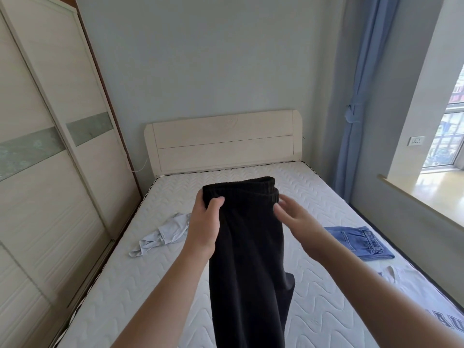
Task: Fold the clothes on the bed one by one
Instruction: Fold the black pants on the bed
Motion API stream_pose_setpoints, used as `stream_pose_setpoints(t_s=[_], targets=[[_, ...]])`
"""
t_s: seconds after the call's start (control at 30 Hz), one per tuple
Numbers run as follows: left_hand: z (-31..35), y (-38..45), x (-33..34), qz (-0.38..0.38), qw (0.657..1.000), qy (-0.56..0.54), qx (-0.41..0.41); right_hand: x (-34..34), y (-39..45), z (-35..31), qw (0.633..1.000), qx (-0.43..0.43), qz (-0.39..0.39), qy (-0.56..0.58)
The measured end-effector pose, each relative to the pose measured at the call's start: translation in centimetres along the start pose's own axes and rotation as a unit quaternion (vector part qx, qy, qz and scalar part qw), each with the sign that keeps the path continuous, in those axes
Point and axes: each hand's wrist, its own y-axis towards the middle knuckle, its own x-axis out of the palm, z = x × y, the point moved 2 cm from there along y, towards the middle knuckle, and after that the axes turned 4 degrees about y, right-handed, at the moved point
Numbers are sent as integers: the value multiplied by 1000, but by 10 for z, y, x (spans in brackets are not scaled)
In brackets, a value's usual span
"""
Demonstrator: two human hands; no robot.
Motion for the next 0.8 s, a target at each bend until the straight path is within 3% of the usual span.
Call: stream_pose_setpoints(t_s=[0.07, 0.27, 0.4, 0.5, 0.57, 0.63, 0.8], targets=[[2, -3, 0, -31, 999, -10, -12, 6, -1, 6, 999, -8, -53, 1], [7, -5, -33, -150, 982, 100, 54, 6, -7, -11, 995, -49, 16, 84], [19, -4, -61, -255, 916, 303, 67, 13, -13, -21, 998, -63, -1, 23], [26, -4, -59, -277, 846, 448, 80, 23, -14, -22, 998, -57, -13, -6], [28, -7, -49, -277, 819, 495, 86, 31, -16, -23, 998, -57, -23, -23], [28, -11, -36, -265, 814, 506, 106, 38, -19, -24, 997, -61, -32, -41], [19, -17, -11, -225, 847, 462, 133, 39, -26, -26, 992, -70, -45, -95]])
